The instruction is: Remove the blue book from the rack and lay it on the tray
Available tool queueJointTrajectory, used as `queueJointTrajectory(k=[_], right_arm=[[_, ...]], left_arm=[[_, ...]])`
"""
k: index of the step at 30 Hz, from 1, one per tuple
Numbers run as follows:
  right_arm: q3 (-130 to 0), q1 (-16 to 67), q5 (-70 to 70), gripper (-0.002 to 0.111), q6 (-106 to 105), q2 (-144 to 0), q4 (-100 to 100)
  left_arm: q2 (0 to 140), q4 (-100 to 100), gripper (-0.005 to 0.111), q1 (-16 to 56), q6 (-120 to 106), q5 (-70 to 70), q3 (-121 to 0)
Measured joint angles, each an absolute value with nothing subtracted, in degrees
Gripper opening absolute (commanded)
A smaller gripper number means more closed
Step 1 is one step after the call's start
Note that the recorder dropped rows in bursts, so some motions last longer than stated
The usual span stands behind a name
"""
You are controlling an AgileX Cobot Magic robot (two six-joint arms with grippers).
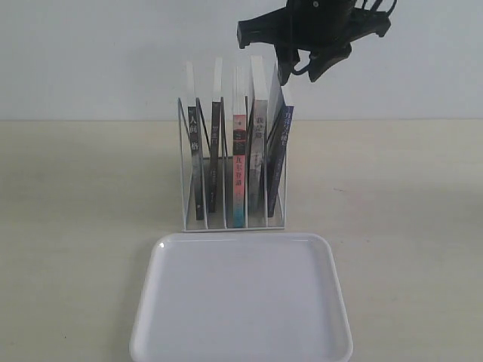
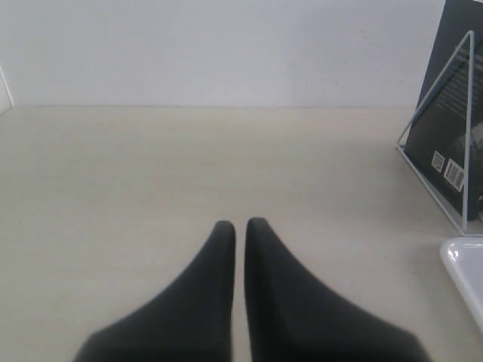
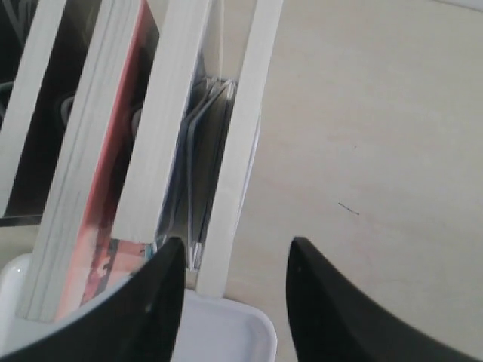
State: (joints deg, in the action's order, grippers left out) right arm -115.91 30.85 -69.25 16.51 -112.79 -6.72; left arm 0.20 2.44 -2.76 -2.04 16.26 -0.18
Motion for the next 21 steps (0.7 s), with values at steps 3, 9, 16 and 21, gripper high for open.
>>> queueJointTrajectory(k=[3,9,16,21], right_arm=[[-115.91,30.85,-68.5,0.042,16.51,-112.79,-6.39],[-115.91,30.85,-67.85,0.042,16.51,-113.02,-5.28],[-115.91,30.85,-67.64,0.042,16.51,-115.05,-4.45],[-115.91,30.85,-67.64,0.042,16.51,-116.19,-4.22]], left_arm=[[0.2,2.44,0.004,-2.76,-2.04,16.26,-0.18],[0.2,2.44,0.004,-2.76,-2.04,16.26,-0.18],[0.2,2.44,0.004,-2.76,-2.04,16.26,-0.18],[0.2,2.44,0.004,-2.76,-2.04,16.26,-0.18]])
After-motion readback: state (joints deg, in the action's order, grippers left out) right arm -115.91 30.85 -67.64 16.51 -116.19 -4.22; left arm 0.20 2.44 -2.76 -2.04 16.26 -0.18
